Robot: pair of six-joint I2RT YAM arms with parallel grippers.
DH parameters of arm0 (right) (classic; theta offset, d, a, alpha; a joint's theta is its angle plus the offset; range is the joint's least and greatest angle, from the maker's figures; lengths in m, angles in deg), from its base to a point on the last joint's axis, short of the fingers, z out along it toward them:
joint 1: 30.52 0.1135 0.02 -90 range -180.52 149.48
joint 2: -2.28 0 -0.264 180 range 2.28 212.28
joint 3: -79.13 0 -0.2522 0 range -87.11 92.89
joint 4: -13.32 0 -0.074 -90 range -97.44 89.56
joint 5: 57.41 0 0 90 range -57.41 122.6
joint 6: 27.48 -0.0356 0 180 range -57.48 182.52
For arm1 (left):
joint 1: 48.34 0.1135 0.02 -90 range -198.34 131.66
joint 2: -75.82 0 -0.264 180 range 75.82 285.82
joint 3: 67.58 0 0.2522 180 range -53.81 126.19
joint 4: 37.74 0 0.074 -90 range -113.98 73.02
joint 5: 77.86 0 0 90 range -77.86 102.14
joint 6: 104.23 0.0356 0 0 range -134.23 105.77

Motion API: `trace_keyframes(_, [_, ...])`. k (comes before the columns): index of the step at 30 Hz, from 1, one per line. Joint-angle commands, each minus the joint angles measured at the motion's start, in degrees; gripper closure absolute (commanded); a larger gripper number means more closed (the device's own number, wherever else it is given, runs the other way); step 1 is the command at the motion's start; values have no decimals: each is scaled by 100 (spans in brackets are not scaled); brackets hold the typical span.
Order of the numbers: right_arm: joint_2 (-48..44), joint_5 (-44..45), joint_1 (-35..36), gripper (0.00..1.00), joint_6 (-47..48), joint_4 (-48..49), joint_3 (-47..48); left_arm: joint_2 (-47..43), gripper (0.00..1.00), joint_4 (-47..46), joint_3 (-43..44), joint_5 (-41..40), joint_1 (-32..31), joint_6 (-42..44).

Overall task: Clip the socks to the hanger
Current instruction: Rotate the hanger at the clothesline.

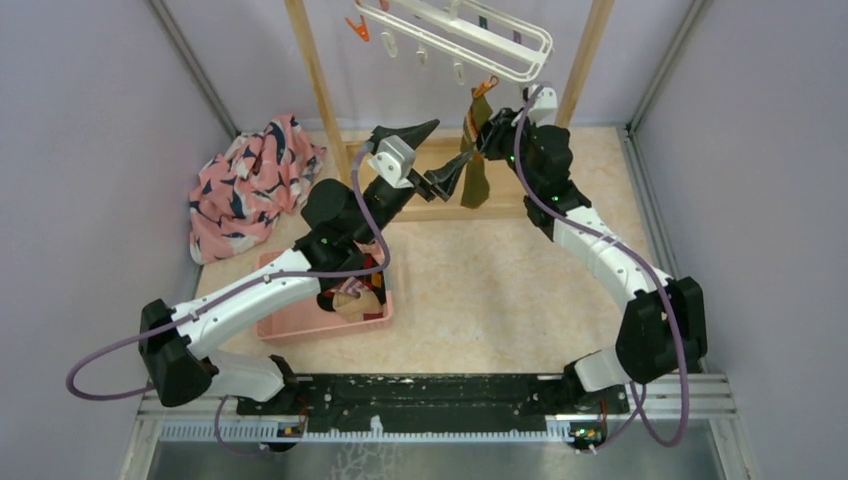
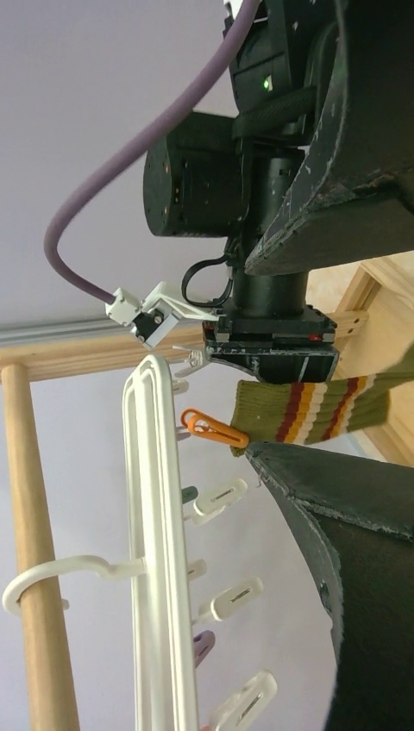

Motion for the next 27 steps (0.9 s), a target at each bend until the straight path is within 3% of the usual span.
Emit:
trace_keyframes(1, [-601,-107,154,73,-36,453,-282,-116,24,237,14,88,11,-181])
trace_keyframes(12, [-2316,293,304,72,532,-293,-1457,206,23,270,219,406,6,-507])
trace_keyframes(18, [-2948,926,245,72,895,-962,-1354,707,21,-118,425,1022,-100,-591])
trace_keyframes(21, [-3112,916,134,72,912,-1125,-1277,1022,16,-769,306,662,-156,-204])
trace_keyframes(24, [-3302,919,46,72,924,-1225,-1253,1268,15,-1051,280,-330,-166,67])
trace_keyframes(27, [-3400,938,-67,72,960,-1325,-1232,1308,13,-1363,99,-794,-166,355])
